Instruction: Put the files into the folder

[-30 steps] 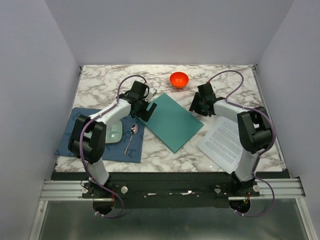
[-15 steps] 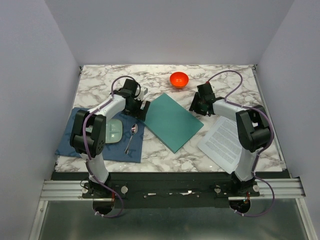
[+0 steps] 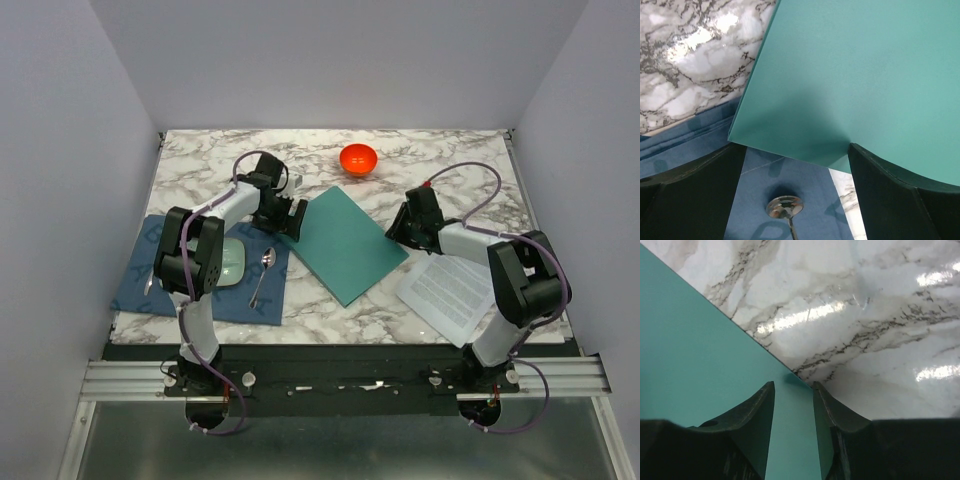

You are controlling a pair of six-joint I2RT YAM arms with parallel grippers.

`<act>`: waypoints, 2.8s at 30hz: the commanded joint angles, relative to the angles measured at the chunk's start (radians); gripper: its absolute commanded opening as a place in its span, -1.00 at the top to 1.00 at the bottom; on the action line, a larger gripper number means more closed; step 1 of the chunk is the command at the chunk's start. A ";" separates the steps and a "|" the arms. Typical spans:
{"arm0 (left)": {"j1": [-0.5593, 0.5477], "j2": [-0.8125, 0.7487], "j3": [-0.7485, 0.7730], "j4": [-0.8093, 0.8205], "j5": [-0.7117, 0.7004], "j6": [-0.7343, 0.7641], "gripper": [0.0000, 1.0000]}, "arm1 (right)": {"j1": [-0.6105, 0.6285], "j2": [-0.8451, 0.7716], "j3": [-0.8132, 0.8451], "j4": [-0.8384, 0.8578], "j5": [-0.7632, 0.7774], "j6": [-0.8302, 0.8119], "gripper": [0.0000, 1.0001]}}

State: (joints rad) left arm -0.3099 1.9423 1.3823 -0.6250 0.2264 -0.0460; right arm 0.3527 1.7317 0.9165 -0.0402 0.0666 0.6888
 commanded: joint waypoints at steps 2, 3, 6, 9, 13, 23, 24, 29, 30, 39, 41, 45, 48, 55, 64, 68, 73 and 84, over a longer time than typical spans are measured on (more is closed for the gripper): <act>-0.034 0.027 0.040 0.048 -0.032 0.021 -0.98 | 0.018 -0.095 -0.132 -0.038 -0.030 0.023 0.11; -0.050 0.030 0.044 0.051 -0.033 0.026 -0.98 | 0.020 -0.109 -0.158 -0.036 -0.034 0.025 0.12; -0.081 0.046 0.070 0.051 -0.029 0.029 -0.98 | 0.028 -0.162 -0.195 -0.039 -0.047 0.025 0.16; -0.104 0.060 0.093 0.051 -0.018 0.031 -0.98 | 0.037 -0.222 -0.257 -0.047 -0.051 0.035 0.18; -0.144 0.081 0.119 0.051 0.002 0.035 -0.98 | 0.043 -0.322 -0.350 -0.049 -0.062 0.060 0.19; -0.167 0.107 0.184 0.019 -0.033 0.041 -0.98 | 0.043 -0.497 -0.383 -0.194 -0.037 0.058 -0.55; -0.160 0.100 0.188 0.007 -0.039 0.067 -0.97 | 0.043 -0.517 -0.364 -0.231 -0.043 0.060 -0.64; -0.136 0.046 0.195 -0.024 -0.053 0.081 -0.98 | 0.045 -0.636 -0.392 -0.283 -0.100 0.115 -0.58; -0.135 0.023 0.193 -0.036 -0.055 0.083 -0.98 | 0.048 -0.646 -0.407 -0.279 -0.141 0.130 -0.57; -0.138 -0.155 0.024 0.039 -0.140 0.089 -0.98 | 0.337 -0.888 -0.597 -0.103 -0.231 0.346 -0.42; -0.130 -0.145 0.043 0.068 -0.222 0.081 -0.98 | 0.412 -0.914 -0.648 -0.035 -0.234 0.443 -0.43; -0.120 -0.025 0.159 0.103 -0.367 0.069 -0.98 | 0.453 -0.873 -0.743 0.204 -0.237 0.555 -0.46; -0.112 0.073 0.282 0.096 -0.432 0.064 -0.97 | 0.480 -0.758 -0.739 0.282 -0.264 0.586 -0.47; -0.107 0.190 0.403 0.100 -0.487 0.080 -0.98 | 0.523 -0.542 -0.685 0.466 -0.240 0.649 -0.42; -0.118 0.230 0.354 0.113 -0.437 0.109 -0.97 | 0.525 -0.413 -0.705 0.680 -0.209 0.738 -0.28; -0.129 0.219 0.293 0.130 -0.409 0.130 -0.97 | 0.526 -0.411 -0.683 0.677 -0.186 0.750 -0.24; -0.135 0.179 0.225 0.160 -0.381 0.155 -0.97 | 0.525 -0.400 -0.676 0.638 -0.174 0.756 -0.21; -0.103 0.156 0.199 0.180 -0.447 0.189 -0.96 | 0.557 -0.483 -0.691 0.518 -0.185 0.712 -0.19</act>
State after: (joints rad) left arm -0.4381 2.1136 1.5681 -0.4145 -0.1890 0.1200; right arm 0.8806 1.3064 0.2230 0.5705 -0.1467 1.4353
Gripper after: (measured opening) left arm 0.983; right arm 0.593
